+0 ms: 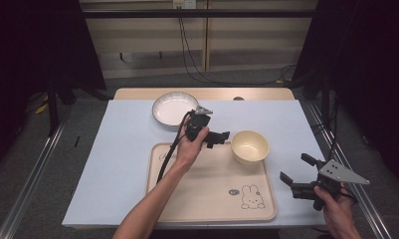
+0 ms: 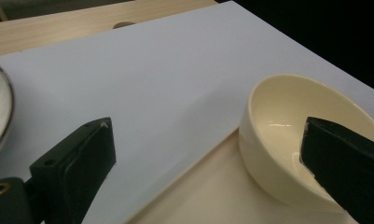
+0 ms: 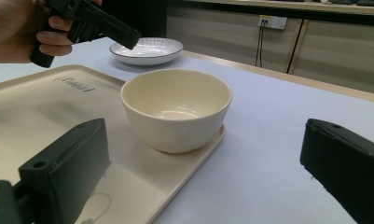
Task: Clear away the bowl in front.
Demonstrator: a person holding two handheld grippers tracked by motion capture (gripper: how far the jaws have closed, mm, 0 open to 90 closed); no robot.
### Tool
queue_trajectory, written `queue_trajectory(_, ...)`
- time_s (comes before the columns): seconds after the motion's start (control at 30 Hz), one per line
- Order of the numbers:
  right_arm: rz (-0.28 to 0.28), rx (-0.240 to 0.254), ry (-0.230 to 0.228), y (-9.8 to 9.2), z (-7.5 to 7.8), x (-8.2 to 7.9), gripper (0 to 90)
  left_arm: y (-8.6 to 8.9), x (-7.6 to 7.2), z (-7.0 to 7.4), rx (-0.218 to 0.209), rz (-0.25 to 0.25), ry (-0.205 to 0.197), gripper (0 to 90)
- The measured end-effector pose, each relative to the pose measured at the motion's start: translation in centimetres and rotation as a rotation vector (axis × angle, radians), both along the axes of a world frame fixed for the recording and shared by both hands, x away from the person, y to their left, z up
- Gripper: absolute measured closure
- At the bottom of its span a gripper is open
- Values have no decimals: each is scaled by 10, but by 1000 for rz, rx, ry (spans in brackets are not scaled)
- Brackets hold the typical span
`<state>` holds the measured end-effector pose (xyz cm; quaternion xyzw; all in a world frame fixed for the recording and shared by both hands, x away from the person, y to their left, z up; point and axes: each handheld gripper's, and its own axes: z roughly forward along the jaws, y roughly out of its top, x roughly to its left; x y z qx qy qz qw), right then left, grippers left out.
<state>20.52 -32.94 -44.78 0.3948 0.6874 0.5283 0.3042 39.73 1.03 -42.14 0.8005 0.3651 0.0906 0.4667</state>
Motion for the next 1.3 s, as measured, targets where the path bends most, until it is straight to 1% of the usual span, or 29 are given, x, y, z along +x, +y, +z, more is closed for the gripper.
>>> queue_trajectory(0.03,-3,-1,-2,0,0,0,10,3,-1,1,-3,1,-11,36)
queue_trajectory(0.07,-2,0,-1,0,0,0,10,9,-3,3,-10,17,-25,34)
queue_trajectory(0.1,-2,0,-1,0,0,0,10,9,-3,3,-10,17,-25,31)
queue_trajectory(0.13,-1,0,3,0,0,0,10,15,-6,4,-8,38,-51,30)
queue_trajectory(0.17,-2,0,2,0,0,0,10,15,-6,4,-8,38,-51,30)
queue_trajectory(0.2,-2,0,2,0,0,0,10,18,-8,5,-17,44,-55,30)
queue_trajectory(0.23,-1,0,2,0,0,0,10,21,-9,6,-10,44,-59,28)
queue_trajectory(0.27,2,0,1,0,0,0,10,24,-10,7,-18,49,-62,28)
queue_trajectory(0.37,5,0,5,0,0,0,10,32,-14,8,-21,65,-64,28)
queue_trajectory(0.4,1,0,2,0,0,0,10,35,-15,9,-15,74,-68,29)
queue_trajectory(0.43,-2,-1,2,0,0,0,10,37,-16,10,-19,82,-72,30)
queue_trajectory(0.47,-6,-1,1,0,0,0,10,40,-17,10,-15,79,-74,31)
queue_trajectory(0.5,-3,0,2,0,0,0,10,46,-20,13,-9,93,-82,32)
queue_trajectory(0.57,2,0,3,0,0,0,10,49,-22,13,-9,101,-87,33)
queue_trajectory(0.7,0,0,1,0,0,0,10,61,-27,16,-20,120,-101,31)
queue_trajectory(0.73,1,-1,1,0,0,0,10,65,-28,17,-14,130,-103,31)
queue_trajectory(0.8,2,0,1,0,0,0,10,71,-30,18,-24,126,-111,30)
queue_trajectory(0.87,1,0,1,0,0,0,10,76,-33,19,-20,143,-122,30)
queue_trajectory(0.93,1,-1,2,0,0,0,10,82,-35,21,-16,158,-122,29)
queue_trajectory(1.0,-3,-1,1,0,0,0,10,87,-38,22,-37,178,-129,27)
queue_trajectory(1.03,0,-1,2,0,0,0,10,91,-40,22,-20,181,-139,25)
queue_trajectory(1.07,0,-1,2,0,0,0,10,93,-41,23,-13,193,-146,25)
queue_trajectory(1.1,-1,0,3,0,0,0,10,99,-45,23,-8,221,-163,17)
queue_trajectory(1.13,-1,0,3,0,0,0,10,99,-45,23,-8,221,-163,17)
queue_trajectory(1.17,2,-1,4,0,0,0,10,103,-47,24,-2,233,-173,18)
queue_trajectory(1.23,0,-2,7,0,0,0,10,109,-52,24,9,272,-194,16)
queue_trajectory(1.27,-4,-5,5,0,0,0,10,112,-54,24,10,276,-192,15)
queue_trajectory(1.3,-5,-6,4,0,0,0,10,115,-56,24,2,278,-196,17)
